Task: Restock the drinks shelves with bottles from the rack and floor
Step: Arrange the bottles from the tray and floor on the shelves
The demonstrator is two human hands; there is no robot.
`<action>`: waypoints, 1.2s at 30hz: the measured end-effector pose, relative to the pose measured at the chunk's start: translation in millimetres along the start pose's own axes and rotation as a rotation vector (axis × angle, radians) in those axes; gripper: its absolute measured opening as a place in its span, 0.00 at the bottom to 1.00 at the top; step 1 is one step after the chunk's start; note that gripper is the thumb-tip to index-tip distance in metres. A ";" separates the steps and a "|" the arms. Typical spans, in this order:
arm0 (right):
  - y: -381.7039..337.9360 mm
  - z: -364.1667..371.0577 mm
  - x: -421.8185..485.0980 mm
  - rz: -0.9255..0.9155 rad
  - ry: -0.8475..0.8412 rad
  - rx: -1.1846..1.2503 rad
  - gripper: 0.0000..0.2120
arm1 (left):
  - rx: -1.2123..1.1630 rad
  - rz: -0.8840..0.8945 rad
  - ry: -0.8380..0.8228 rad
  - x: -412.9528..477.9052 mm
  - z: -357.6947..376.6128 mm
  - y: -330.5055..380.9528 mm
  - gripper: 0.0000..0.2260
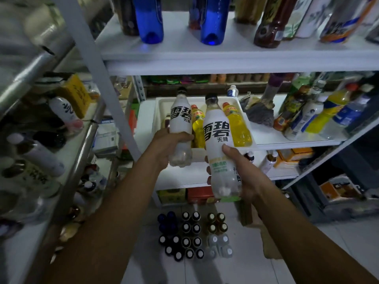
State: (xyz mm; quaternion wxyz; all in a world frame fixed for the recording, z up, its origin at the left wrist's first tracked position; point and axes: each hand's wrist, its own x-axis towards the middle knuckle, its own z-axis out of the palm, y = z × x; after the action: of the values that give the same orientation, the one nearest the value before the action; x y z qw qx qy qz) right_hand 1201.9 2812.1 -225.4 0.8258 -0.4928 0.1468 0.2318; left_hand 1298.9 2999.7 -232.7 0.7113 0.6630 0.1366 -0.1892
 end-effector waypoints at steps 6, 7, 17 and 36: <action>-3.6 9.7 -28.9 -0.162 -0.143 -0.285 0.23 | 0.013 0.165 0.148 -82.8 12.2 -23.6 0.24; -4.6 11.2 -34.8 -0.174 -0.176 -0.317 0.24 | 0.006 0.196 0.198 -97.9 13.3 -25.3 0.27; 6.9 79.0 -97.7 -0.263 -0.547 -0.512 0.31 | -0.036 0.505 0.724 -274.4 3.0 -30.3 0.35; 133.5 318.1 -226.2 -0.277 -1.239 -0.634 0.16 | -0.074 0.648 1.467 -548.8 -123.0 -69.6 0.35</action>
State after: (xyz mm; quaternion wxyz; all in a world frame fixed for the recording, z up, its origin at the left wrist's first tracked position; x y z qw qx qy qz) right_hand 943.8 3093.2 -68.5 0.5961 -0.5009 -0.4885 0.3939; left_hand 785.5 3166.9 -60.6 0.4815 0.6010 0.3760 0.5152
